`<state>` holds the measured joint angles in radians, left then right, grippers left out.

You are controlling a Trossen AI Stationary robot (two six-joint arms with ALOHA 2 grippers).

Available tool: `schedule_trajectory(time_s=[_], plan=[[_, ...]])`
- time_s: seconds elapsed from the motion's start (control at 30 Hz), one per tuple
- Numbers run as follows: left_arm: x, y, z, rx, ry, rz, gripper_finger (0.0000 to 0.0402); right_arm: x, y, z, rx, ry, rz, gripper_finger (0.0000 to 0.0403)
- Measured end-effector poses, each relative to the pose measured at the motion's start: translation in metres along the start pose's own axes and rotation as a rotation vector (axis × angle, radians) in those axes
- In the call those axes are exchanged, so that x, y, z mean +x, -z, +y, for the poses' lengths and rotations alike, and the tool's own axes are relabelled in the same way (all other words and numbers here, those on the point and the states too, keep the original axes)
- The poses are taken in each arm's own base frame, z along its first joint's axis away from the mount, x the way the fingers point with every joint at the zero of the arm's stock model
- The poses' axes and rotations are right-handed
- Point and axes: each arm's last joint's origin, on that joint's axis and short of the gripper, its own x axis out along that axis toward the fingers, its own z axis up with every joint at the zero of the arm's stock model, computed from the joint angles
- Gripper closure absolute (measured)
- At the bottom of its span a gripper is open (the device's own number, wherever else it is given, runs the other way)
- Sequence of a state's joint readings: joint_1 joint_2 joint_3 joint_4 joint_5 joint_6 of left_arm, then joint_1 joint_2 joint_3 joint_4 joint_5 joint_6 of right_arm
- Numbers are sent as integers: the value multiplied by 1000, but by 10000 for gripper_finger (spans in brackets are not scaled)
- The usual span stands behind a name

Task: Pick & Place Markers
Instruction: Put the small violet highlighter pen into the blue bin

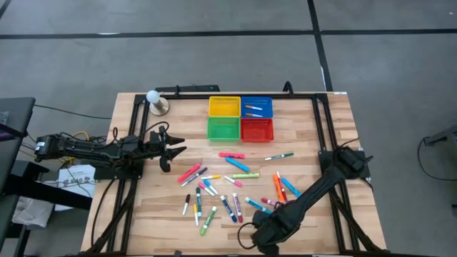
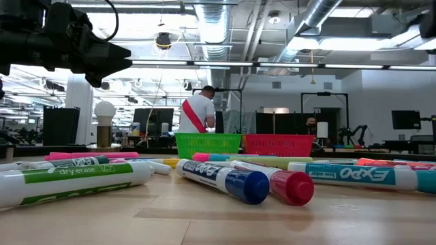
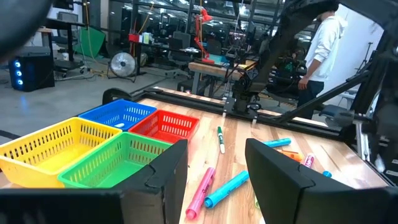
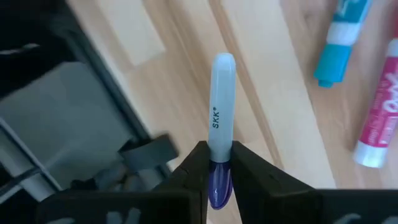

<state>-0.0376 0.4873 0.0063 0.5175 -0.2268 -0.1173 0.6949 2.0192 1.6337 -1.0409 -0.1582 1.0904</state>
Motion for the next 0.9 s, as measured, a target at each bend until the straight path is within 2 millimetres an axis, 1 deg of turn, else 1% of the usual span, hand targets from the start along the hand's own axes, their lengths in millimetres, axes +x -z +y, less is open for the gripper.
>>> schedule_trajectory(time_s=[0.1, 0.2, 0.33, 0.5, 0.7, 0.9], plan=[[0, 0, 0, 0, 0, 0, 241, -23, 1, -5, 4, -43, -24, 360], [0, 0, 0, 0, 0, 0, 241, -48, 3, -14, 18, -64, -33, 359], [0, 0, 0, 0, 0, 0, 241, -77, 8, -30, 43, -66, -36, 359], [0, 0, 0, 0, 0, 0, 241, -108, 14, -52, 75, -62, -39, 358], [0, 0, 0, 0, 0, 0, 241, -137, 18, -73, 110, -91, -63, 359], [0, 0, 0, 0, 0, 1, 241, -150, 17, -88, 151, -92, -52, 358]])
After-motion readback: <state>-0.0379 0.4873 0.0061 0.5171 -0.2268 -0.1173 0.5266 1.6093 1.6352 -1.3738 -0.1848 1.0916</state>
